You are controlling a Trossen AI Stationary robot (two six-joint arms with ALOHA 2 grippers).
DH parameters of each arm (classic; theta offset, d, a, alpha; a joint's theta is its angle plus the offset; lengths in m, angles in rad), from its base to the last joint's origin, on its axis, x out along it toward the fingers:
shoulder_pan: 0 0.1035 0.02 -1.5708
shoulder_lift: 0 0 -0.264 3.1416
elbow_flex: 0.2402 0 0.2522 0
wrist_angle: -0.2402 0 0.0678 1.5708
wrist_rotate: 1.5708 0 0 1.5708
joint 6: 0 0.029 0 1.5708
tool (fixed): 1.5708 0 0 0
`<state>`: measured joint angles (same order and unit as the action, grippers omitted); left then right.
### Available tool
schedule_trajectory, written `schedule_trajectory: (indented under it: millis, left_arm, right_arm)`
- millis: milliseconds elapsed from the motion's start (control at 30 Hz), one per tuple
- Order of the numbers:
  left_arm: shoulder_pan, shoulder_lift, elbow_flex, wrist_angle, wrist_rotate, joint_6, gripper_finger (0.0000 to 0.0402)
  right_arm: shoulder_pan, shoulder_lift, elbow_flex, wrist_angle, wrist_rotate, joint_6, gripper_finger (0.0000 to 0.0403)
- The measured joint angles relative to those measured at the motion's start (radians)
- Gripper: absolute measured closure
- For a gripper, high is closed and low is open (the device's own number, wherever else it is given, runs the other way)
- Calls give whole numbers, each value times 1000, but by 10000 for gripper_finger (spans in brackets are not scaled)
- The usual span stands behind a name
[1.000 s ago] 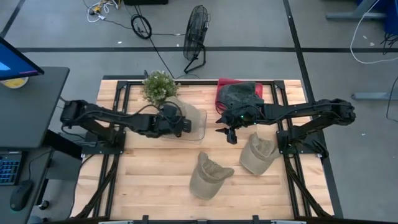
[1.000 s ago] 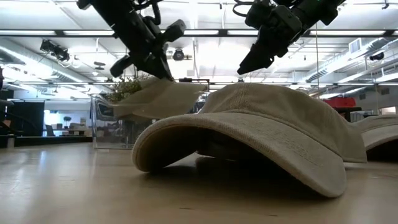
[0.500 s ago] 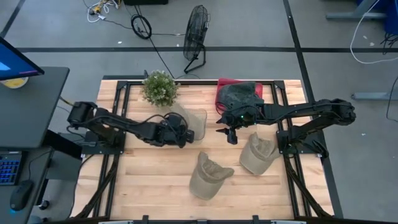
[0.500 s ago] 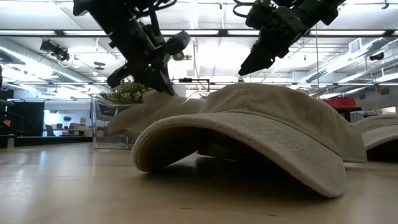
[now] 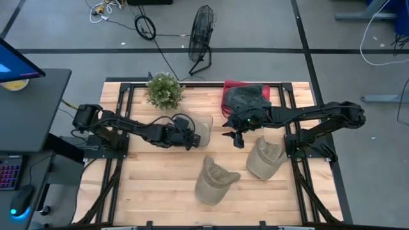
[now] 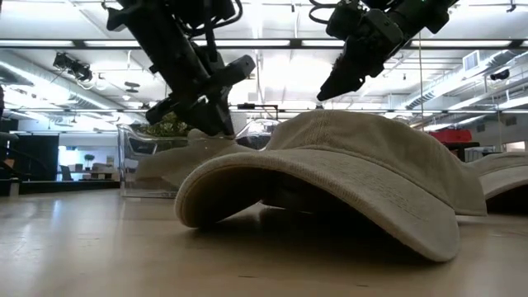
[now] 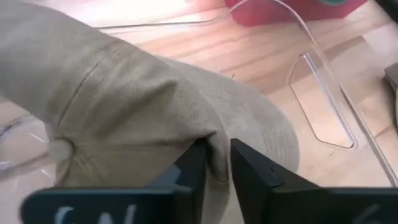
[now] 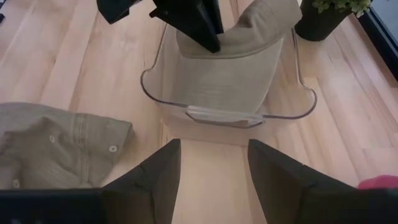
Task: Pick & Place hat
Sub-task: Put the top left brown cap into the transparent bin, then put the bottom brown cap into the transparent bin
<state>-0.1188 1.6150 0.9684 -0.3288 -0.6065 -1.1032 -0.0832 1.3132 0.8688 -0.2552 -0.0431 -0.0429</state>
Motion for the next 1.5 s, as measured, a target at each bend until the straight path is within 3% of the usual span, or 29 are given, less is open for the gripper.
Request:
schedule_trajectory:
  millis: [200, 367, 567, 733, 867, 1000, 1167, 1400, 1500]
  left_arm:
    - [11, -9, 47, -16, 71, 144, 273]
    - [2, -61, 132, -127, 81, 240, 260]
    - [1, -114, 216, -293, 80, 360, 259]
    - [-4, -113, 225, -281, 88, 534, 259]
    - [-15, -108, 225, -261, 154, 657, 259]
    - [-32, -108, 225, -235, 229, 785, 259]
    - [-51, -108, 225, -159, 312, 912, 259]
    - [-49, -108, 225, -82, 331, 923, 259]
    - [-48, -108, 225, -79, 390, 906, 259]
  right_arm:
    - [1, 0, 0, -14, 0, 0, 211]
    - [31, 0, 0, -16, -8, -18, 211]
    - [155, 4, 0, 2, -139, 1, 211]
    - [306, 56, 0, 36, -157, 90, 211]
    - [414, 129, 0, 81, -157, 141, 211]
    - [483, 212, 0, 125, -85, 166, 211]
    - [513, 305, 0, 125, 35, 194, 211]
    - [520, 381, 0, 145, 12, 251, 211]
    - [520, 398, 0, 130, 16, 250, 225]
